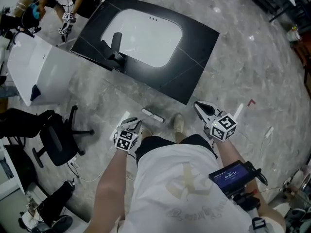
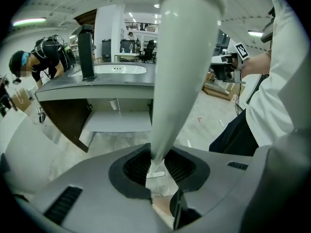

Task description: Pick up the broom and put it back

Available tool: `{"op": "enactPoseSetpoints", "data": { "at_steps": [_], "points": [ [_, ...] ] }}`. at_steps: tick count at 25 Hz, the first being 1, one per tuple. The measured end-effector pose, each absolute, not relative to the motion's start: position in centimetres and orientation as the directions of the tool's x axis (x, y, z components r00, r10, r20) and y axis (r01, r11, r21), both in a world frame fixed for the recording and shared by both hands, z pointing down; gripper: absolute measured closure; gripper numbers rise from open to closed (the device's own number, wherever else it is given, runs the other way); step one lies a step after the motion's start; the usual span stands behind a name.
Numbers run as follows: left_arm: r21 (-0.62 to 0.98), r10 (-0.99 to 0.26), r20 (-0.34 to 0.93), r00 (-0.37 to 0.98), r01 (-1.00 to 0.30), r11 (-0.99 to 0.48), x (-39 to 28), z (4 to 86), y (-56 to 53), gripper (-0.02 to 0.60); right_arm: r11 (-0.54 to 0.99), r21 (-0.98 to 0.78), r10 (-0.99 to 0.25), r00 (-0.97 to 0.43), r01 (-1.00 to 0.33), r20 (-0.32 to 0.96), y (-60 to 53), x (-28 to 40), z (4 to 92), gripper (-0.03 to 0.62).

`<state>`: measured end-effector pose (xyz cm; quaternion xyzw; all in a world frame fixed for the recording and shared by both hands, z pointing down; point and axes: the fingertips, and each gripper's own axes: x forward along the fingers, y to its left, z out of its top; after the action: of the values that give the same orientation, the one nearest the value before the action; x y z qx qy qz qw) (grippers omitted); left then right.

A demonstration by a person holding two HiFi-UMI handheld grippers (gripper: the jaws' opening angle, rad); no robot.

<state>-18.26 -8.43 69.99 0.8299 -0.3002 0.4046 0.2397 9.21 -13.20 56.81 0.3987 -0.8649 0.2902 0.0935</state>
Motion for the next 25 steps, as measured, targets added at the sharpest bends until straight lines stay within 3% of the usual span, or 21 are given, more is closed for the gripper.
{"op": "enactPoseSetpoints", "data": {
  "at_steps": [25],
  "points": [
    [0.167,-0.123,0.894,0.430,-0.577,-0.799,-19.9,75.4,-8.3,0.488,0.424,-0.409,-0.663,-0.585,-0.808,0.467,-10.6,12.0,57.4,0.577]
  ]
}}
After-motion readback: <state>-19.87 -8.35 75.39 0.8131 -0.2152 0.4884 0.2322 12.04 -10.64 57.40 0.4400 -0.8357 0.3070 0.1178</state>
